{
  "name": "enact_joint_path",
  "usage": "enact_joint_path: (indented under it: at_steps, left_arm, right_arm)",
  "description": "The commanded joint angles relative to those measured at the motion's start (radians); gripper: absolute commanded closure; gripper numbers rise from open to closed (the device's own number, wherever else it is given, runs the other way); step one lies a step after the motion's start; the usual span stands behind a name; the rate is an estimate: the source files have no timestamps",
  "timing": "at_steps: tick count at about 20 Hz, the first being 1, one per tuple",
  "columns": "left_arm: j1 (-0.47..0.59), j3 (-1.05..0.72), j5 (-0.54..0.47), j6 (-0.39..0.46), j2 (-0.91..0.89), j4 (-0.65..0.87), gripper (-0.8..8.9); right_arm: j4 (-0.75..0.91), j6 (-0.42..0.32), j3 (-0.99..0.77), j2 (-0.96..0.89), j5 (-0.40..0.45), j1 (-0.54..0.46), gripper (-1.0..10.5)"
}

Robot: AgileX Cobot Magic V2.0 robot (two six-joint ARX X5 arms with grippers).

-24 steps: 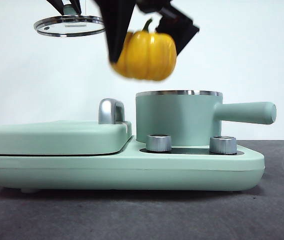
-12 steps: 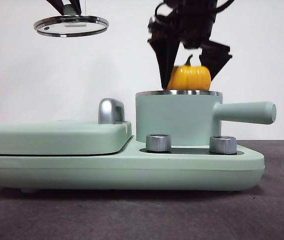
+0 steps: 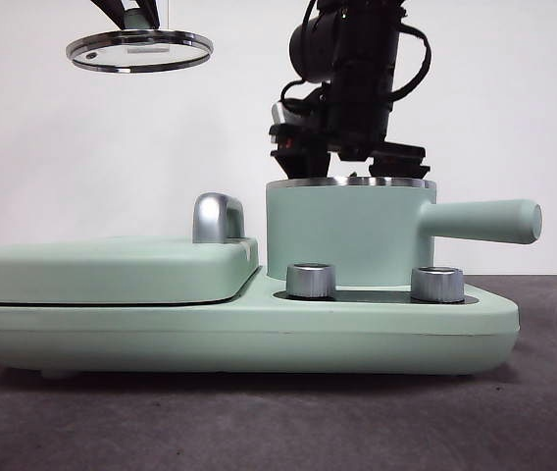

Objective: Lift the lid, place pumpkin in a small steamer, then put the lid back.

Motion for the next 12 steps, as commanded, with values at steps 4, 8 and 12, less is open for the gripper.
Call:
enact_joint_path:
  at_steps: [4, 8, 12]
  left_arm:
    - [0.006, 0.042, 0.004, -0.005, -0.005, 0.015, 7.99]
    - [0.006, 0.042, 0.005, -0.005, -0.005, 0.015, 7.99]
    - [0.006, 0.042, 0.005, -0.005, -0.005, 0.015, 7.99]
  right_arm:
    - [0.001, -0.011, 0.027, 0.037, 0.001, 0.014, 6.2]
    - [-0.003, -0.011, 0.027, 0.040, 0.001, 0.014, 6.2]
    - [-0.008, -0.011, 0.027, 0.040, 0.001, 0.015, 5.6]
